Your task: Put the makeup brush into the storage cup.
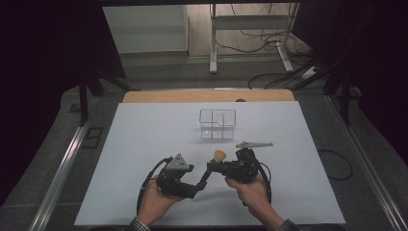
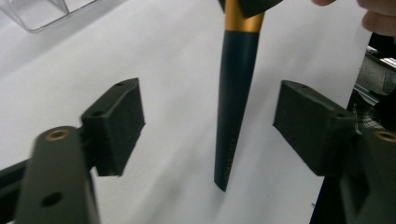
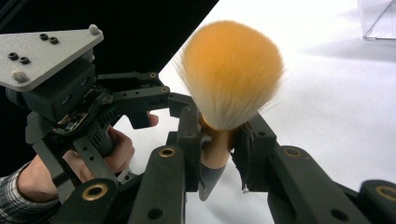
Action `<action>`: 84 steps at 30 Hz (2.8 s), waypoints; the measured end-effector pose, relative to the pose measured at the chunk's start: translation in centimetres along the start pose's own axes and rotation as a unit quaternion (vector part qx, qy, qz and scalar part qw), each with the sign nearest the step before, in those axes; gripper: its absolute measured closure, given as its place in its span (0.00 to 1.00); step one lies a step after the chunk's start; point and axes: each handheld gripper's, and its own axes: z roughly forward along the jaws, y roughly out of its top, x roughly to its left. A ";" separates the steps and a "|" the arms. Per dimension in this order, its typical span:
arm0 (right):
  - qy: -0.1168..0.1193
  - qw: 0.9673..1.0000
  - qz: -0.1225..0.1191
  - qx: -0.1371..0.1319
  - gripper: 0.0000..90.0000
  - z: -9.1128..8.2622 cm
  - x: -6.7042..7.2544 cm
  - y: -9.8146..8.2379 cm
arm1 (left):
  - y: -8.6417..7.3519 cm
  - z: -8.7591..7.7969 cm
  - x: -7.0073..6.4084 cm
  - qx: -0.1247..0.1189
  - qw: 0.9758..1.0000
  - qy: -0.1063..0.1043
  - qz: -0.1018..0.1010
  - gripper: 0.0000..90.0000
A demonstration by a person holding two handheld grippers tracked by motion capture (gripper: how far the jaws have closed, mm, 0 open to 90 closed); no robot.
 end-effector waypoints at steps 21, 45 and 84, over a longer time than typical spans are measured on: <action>-0.012 1.000 -0.021 -0.008 0.81 -0.4 -0.1 0.2 | -0.5 -0.6 0.4 0.034 0.999 -0.002 -0.012 0.05; -0.040 0.997 -0.067 -0.008 0.81 -1.1 -0.1 0.5 | -1.9 -1.7 1.3 0.042 0.998 0.040 0.003 0.03; -0.085 0.992 -0.090 -0.026 0.81 -3.3 -1.2 1.8 | -4.4 -4.6 3.3 0.026 0.997 0.063 -0.041 0.04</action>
